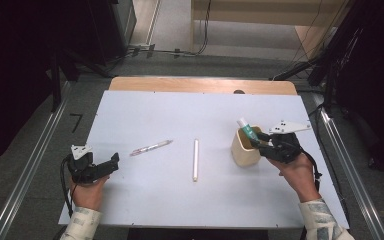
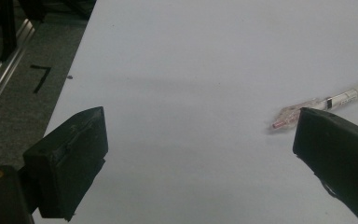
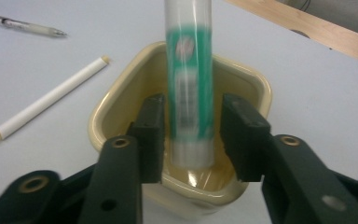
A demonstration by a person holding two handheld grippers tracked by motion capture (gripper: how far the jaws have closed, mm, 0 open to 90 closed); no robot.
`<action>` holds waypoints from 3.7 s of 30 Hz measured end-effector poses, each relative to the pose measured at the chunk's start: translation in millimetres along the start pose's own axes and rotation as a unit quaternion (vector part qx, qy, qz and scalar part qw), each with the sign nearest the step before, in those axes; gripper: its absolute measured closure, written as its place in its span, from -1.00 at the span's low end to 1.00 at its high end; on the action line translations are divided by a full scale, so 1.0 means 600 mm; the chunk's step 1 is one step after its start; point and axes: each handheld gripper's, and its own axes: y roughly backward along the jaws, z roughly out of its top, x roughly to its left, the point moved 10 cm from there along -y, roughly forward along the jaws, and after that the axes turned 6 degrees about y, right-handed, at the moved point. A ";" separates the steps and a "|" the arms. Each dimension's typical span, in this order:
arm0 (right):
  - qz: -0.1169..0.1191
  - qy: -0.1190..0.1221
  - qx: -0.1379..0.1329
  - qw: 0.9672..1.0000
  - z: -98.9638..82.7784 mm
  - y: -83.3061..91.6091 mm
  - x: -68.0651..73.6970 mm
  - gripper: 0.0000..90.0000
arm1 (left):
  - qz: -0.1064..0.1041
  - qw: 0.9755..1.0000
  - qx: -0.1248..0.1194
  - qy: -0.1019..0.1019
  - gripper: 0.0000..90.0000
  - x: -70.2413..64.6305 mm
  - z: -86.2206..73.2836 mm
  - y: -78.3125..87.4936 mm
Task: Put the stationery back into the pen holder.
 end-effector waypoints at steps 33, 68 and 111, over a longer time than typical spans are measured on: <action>-0.003 -0.001 -0.026 1.000 0.022 0.025 0.035 -0.24 | 0.000 1.000 -0.002 0.001 -0.92 0.001 0.001 0.001; 0.008 0.041 -0.028 0.999 0.038 0.012 0.095 -0.28 | 0.000 1.000 -0.002 0.000 -0.92 0.001 0.001 0.000; 0.051 0.033 0.020 0.998 0.021 -0.073 0.195 -0.38 | -0.001 1.000 -0.002 0.000 -0.92 0.002 0.002 0.001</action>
